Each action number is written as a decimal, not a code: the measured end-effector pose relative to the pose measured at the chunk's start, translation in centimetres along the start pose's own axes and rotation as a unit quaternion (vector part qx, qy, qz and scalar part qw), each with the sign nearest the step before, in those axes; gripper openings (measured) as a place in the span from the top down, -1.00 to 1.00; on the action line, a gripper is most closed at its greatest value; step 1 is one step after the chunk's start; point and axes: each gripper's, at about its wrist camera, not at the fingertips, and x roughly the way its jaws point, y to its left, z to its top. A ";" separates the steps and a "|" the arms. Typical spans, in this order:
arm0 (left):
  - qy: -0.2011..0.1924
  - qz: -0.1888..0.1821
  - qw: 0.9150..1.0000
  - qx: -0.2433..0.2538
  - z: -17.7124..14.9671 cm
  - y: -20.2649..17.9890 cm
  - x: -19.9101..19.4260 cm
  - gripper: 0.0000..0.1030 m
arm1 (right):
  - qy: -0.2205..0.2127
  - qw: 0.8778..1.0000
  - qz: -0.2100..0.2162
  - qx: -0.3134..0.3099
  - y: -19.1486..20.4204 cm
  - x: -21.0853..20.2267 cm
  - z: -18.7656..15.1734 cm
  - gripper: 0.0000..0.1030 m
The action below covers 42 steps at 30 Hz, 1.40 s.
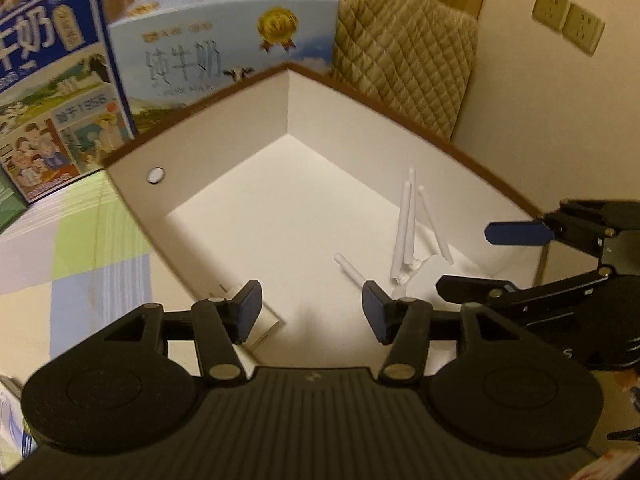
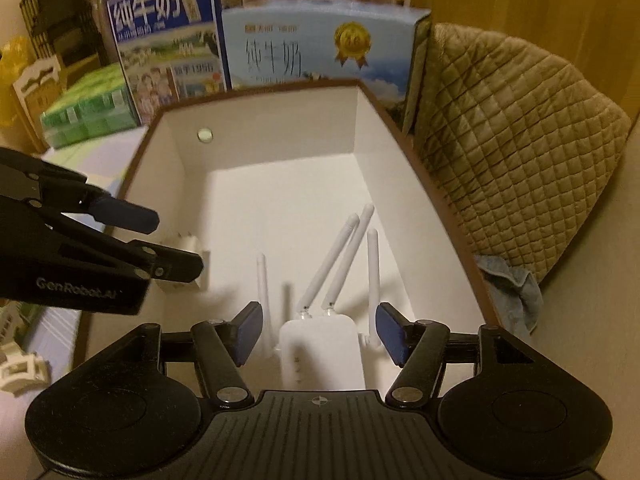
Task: Organize rigid objects
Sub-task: 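Carry both items into the brown box and open both grippers, then withdraw both grippers from the brown box toward the table, then grasp the blue tube with the left gripper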
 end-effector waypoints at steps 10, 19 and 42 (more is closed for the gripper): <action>-0.053 0.012 0.998 -0.014 -2.8 2.9 -8.0 -0.03 | -0.065 0.997 0.012 0.043 3.4 -5.9 -0.1 -0.24; -0.062 0.034 0.997 -0.029 -8.5 8.7 -15.7 -0.03 | -0.113 0.991 0.040 0.062 10.6 -10.3 -0.9 -0.28; 0.006 0.113 0.989 -0.098 -26.3 23.1 -23.6 -0.03 | -0.013 0.990 0.087 0.107 29.1 -6.8 -8.4 -0.28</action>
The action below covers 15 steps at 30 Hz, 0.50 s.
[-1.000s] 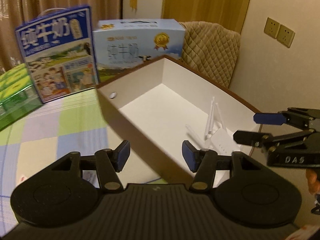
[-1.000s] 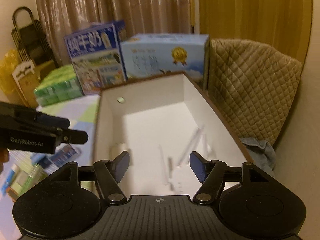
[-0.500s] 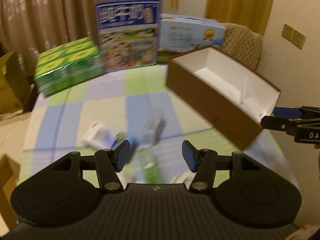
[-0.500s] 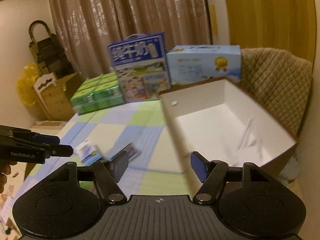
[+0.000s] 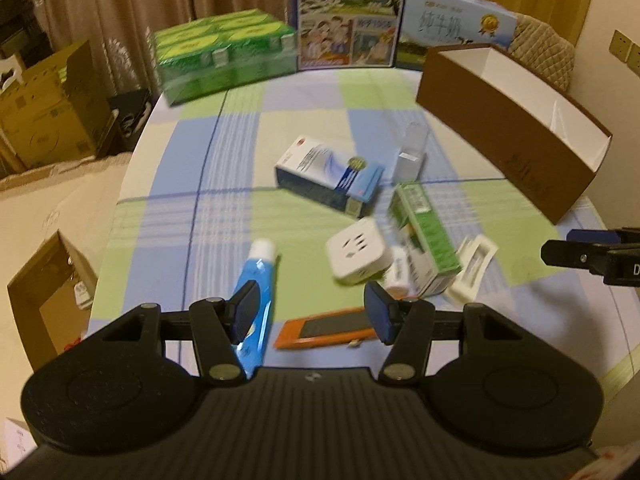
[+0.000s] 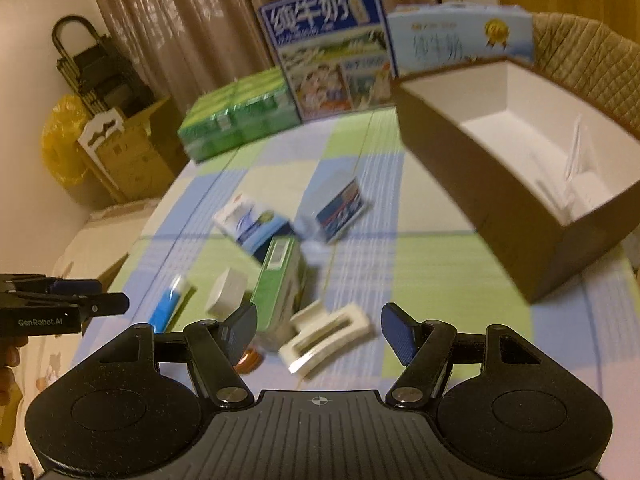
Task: Organize rigid objects
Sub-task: 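Grasp the blue tube with the left gripper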
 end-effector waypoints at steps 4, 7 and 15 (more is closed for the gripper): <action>0.012 0.004 1.000 -0.003 -1.2 1.7 0.8 -0.03 | 0.014 1.000 -0.005 0.014 1.1 1.1 -1.5 -0.28; 0.020 0.005 1.000 -0.002 -1.9 2.5 1.6 -0.03 | 0.022 0.999 -0.016 0.016 1.9 2.0 -2.4 -0.28; 0.042 -0.003 0.999 0.008 -2.9 3.9 4.2 -0.02 | 0.027 0.997 -0.058 0.052 1.8 3.7 -3.6 -0.28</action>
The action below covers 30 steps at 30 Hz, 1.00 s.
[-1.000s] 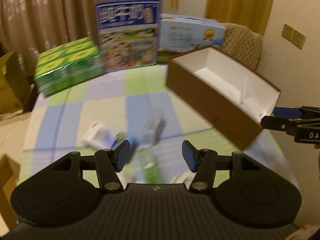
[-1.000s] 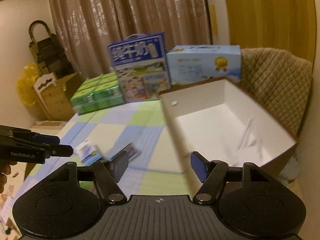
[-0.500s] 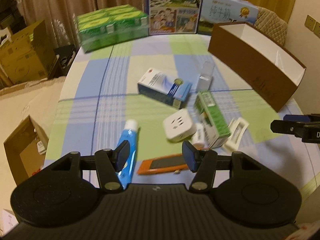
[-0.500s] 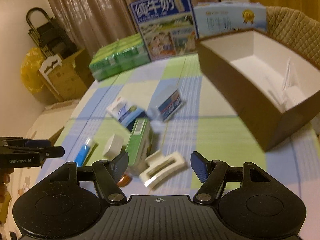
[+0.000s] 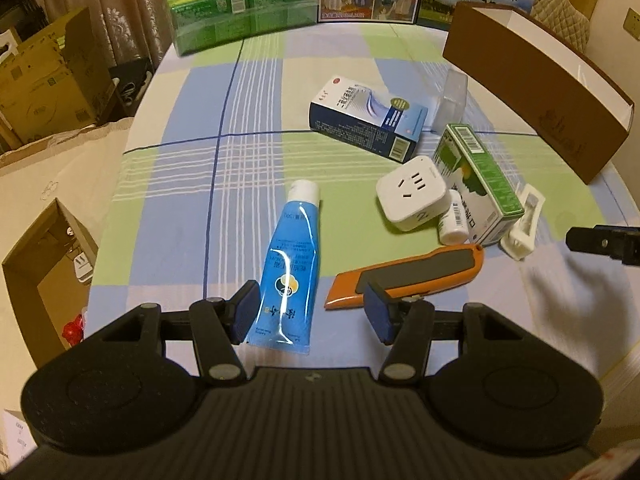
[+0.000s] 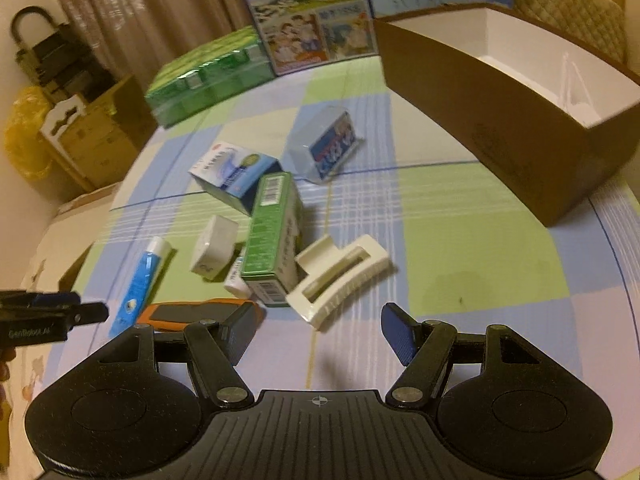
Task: Organize rigid objects
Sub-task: 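Grasp the blue tube with the left gripper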
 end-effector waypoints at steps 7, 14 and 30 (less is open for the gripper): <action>0.001 -0.004 1.000 0.017 0.8 0.4 2.4 -0.02 | 0.000 0.999 -0.020 0.027 -0.4 1.6 0.3 -0.28; 0.009 -0.001 0.999 0.036 2.1 0.7 5.7 0.08 | 0.001 0.999 -0.038 0.036 -0.5 3.5 1.0 -0.28; 0.003 -0.001 0.998 0.059 3.2 1.5 8.6 0.32 | 0.015 0.998 -0.045 0.046 -0.5 5.7 1.9 -0.28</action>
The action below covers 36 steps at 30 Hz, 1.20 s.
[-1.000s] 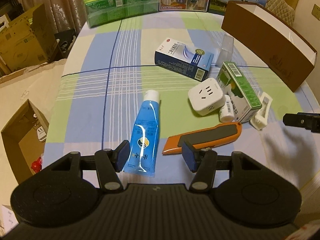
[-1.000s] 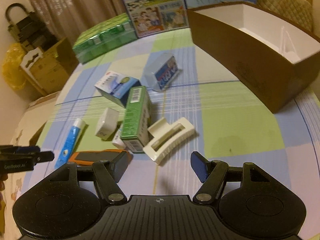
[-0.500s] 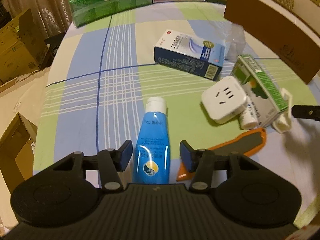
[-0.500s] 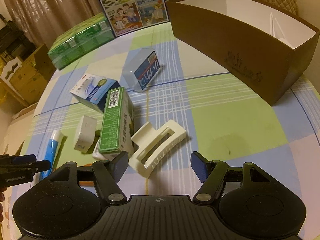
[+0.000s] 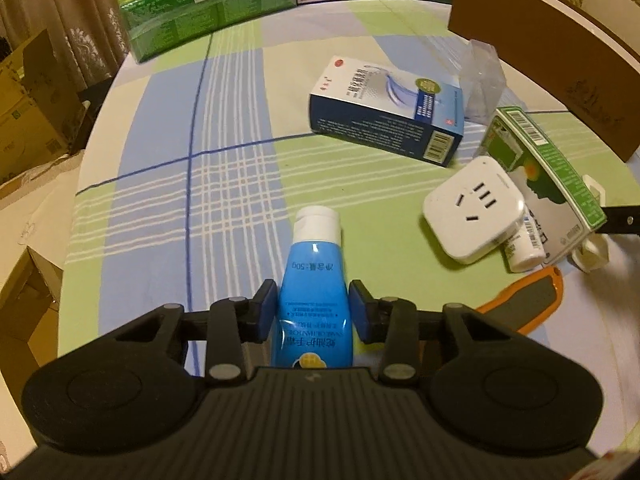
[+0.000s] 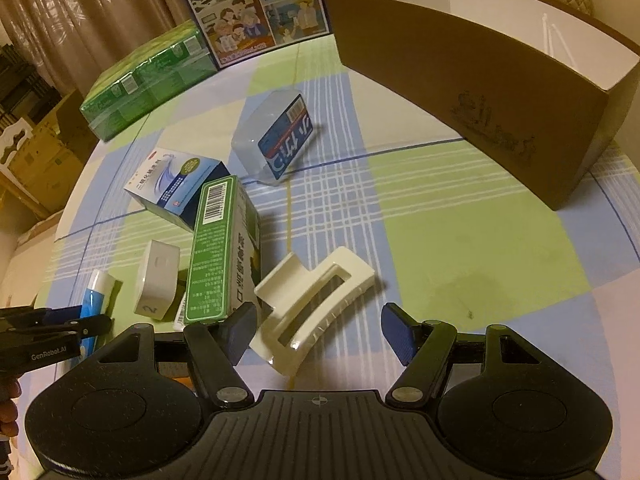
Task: Organize rigid objects
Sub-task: 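Grasp the blue tube with the left gripper, then grasp the cream plastic bracket with the right gripper while the left holds the tube, then lower the tube and bracket into the brown box and open both grippers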
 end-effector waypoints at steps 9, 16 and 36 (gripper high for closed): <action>0.001 0.015 1.000 -0.010 -0.3 1.2 -0.3 0.33 | 0.015 1.000 -0.011 -0.011 0.5 2.0 0.0 -0.27; 0.000 0.017 1.000 -0.012 -0.5 0.9 -0.9 0.34 | 0.014 0.999 -0.021 -0.046 1.5 2.8 0.2 0.25; -0.090 -0.045 0.994 0.047 8.8 -10.9 -9.9 0.34 | -0.059 0.993 0.053 -0.085 -3.0 -6.6 5.3 0.30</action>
